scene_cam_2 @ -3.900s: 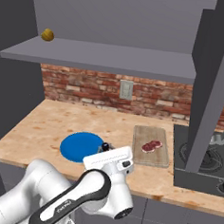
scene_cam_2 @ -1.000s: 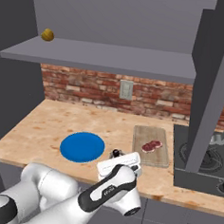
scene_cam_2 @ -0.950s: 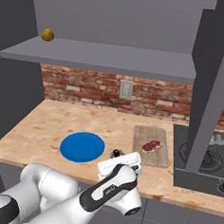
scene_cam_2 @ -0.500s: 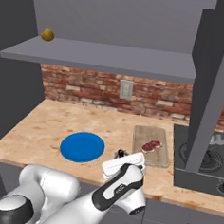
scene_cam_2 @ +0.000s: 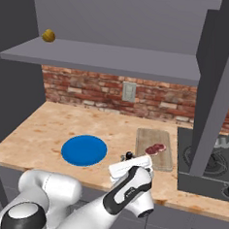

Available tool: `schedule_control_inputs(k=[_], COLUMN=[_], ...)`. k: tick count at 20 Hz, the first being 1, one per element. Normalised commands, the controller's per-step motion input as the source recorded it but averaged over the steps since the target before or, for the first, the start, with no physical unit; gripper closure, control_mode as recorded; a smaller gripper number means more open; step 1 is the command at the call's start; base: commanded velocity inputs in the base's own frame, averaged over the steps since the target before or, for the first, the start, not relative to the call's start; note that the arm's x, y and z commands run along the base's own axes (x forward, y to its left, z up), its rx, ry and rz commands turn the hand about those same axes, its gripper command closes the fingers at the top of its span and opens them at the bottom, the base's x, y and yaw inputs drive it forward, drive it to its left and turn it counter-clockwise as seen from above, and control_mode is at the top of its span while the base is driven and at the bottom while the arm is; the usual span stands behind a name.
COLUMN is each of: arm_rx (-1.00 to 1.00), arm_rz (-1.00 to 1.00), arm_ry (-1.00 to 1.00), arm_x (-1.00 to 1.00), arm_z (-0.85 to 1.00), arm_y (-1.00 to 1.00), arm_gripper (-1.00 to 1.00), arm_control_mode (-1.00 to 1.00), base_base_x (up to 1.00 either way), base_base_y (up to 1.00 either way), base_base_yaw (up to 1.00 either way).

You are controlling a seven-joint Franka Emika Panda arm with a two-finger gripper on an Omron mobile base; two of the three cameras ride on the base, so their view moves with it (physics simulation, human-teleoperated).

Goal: Pick the steak from the plate and place it on the cutting board. Then pick the condiment bottle from the cabinet and place it next to the cutting board.

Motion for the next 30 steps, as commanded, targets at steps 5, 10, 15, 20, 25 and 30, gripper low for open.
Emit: schedule_control_inputs(k=[5,10,15,20,25,30], arm_rx=[0.00,0.00,0.00,0.00,-0.03,-0.06], arm_rz=[0.00,0.00,0.00,0.00,0.00,0.00], arm_ry=[0.00,0.00,0.00,0.00,-0.04,-0.11], arm_x=[0.20,0.18,0.09,0.00,-0.02,-0.10], arm_z=[-0.26,-0.27,-0.24,-0.23,-0.21,-0.20], arm_y=[-0.06,-0.04,-0.02,0.00,0.00,0.05], arm_gripper=[1.00,1.00,1.00,1.00,1.00,1.00], arm_control_mode=[-1.00,-1.00,-1.00,-1.00,-1.00,-1.00], base_base_x=[0.00,0.00,0.00,0.00,0.00,0.00], base_base_y=[0.00,0.00,0.00,0.00,0.00,0.00], base_base_yaw=[0.00,0.00,0.00,0.00,0.00,0.00])
